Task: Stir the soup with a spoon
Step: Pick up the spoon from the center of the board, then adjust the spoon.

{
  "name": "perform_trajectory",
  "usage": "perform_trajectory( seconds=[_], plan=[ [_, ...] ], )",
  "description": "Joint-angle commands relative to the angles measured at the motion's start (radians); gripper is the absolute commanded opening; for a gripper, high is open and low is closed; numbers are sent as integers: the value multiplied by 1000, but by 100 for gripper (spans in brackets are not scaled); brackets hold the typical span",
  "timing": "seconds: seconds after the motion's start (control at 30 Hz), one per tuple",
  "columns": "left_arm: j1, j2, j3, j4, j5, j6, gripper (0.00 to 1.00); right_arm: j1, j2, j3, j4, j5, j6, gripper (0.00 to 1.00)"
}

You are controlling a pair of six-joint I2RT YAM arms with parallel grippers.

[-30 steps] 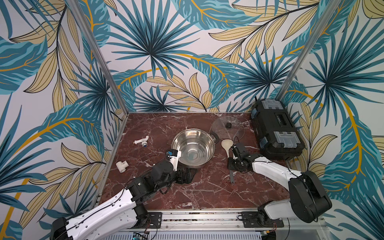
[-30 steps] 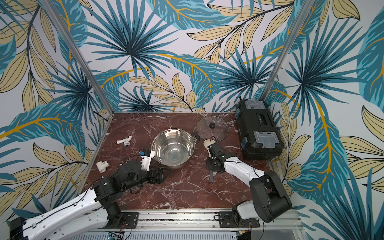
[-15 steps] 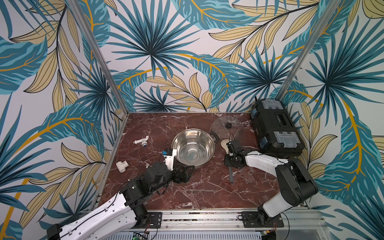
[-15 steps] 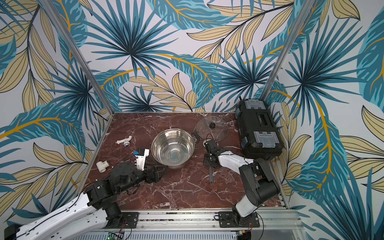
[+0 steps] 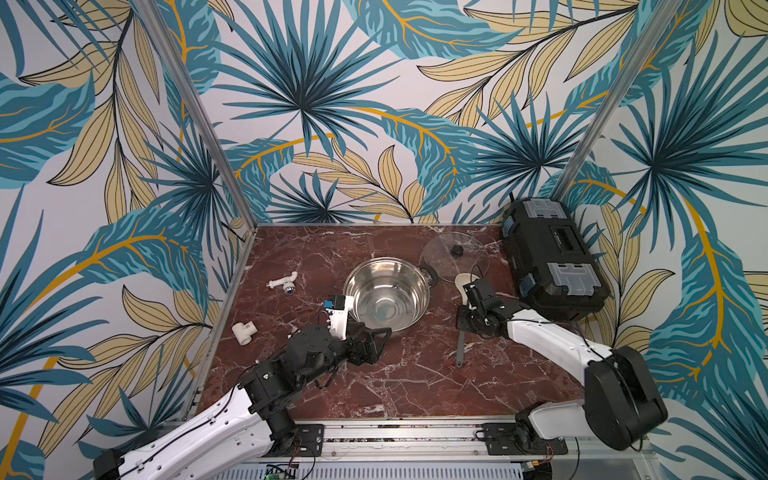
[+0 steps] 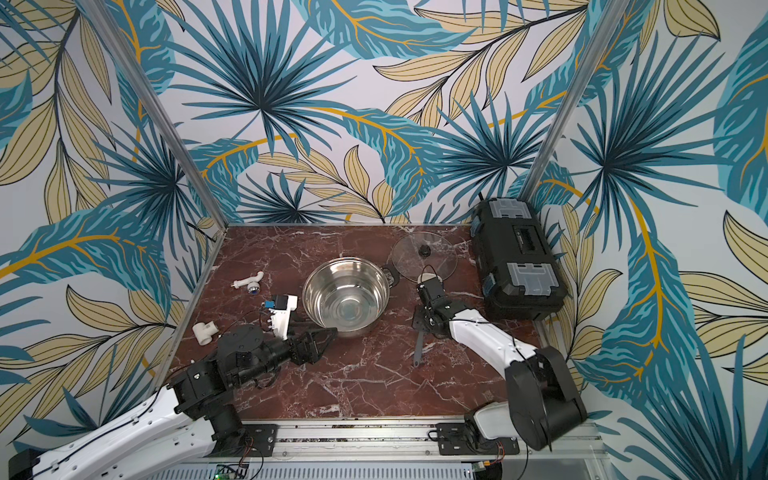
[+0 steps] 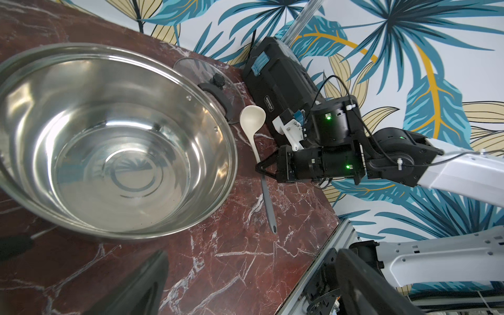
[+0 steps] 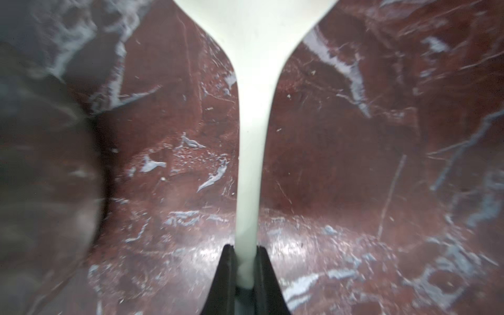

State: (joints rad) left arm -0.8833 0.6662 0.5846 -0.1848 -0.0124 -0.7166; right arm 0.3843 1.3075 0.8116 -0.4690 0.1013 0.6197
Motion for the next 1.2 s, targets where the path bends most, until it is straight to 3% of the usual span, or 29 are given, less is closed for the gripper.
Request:
perform_trajectory(
  seconds=[0.0,0.2,0.37,0.5,0.73,0.87,1.07,1.17],
  plan=[
    [-10,-5,-37,151,41,66,100,-1,-159,-2,-114,-51,64,0],
    [-81,5,-48,309,0,187,100,14,-356,120,-189,-182,191,0],
    [-205,50,-27,401,-87,325,100,52,-338,254,-112,-279,350,0],
    [-285,64,-32,465,-154,395,100,114,-293,332,-26,-270,458,0],
    [-286,27,-83,547,-178,384,97,259,-220,383,139,-187,574,0],
    [-286,32,-51,487,-184,397,95,330,-152,427,177,-160,577,0],
    [-286,-22,-92,488,-279,398,95,401,-106,424,301,-138,635,0],
    [-286,-52,-116,520,-318,406,89,413,-100,415,345,-120,661,0]
  ],
)
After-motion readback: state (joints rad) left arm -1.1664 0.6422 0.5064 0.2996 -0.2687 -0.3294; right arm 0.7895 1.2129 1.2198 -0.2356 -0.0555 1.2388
